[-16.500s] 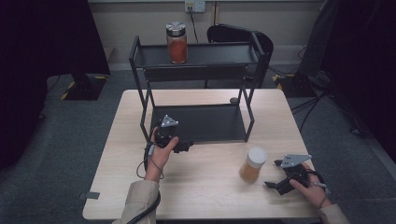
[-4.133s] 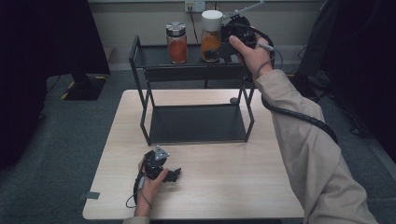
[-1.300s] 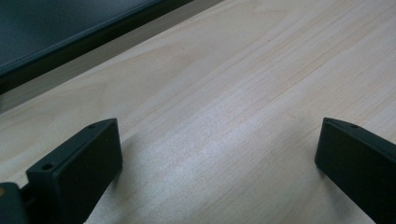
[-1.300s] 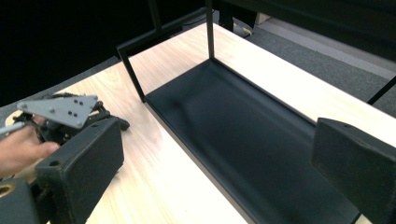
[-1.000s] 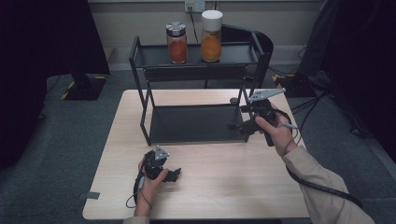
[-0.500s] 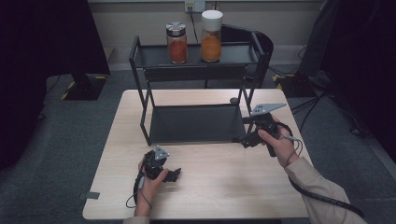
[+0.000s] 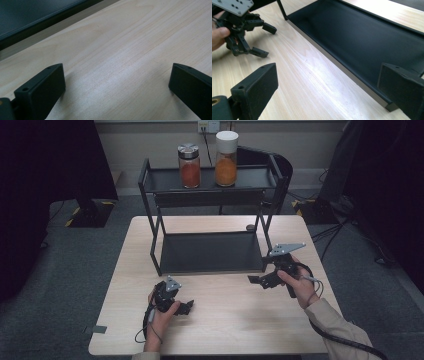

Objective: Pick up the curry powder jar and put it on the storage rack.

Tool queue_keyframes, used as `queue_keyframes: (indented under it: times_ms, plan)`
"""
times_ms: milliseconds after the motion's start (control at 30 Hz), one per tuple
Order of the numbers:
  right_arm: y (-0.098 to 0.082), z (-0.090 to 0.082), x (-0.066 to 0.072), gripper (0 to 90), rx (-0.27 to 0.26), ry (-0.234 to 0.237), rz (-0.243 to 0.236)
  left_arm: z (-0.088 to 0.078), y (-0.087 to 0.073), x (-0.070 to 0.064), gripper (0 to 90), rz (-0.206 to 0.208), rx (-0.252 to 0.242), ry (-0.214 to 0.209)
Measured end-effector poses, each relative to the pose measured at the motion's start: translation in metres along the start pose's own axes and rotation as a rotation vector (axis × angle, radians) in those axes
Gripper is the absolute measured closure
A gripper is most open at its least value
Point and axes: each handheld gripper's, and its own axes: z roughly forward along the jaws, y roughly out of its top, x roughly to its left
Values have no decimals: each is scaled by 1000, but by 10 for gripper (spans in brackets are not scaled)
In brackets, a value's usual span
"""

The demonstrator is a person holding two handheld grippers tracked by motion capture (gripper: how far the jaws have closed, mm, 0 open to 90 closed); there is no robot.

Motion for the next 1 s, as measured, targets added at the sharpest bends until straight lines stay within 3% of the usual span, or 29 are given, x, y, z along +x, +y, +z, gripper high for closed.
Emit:
queue_keyframes:
  times_ms: [167,1000]
  plan:
    - [-11,2,-1,19,-1,-10,-15,0,0,0,0,0,0,0]
    - [-64,5,-13,18,33,-29,15,0,0,0,0,1,1,0]
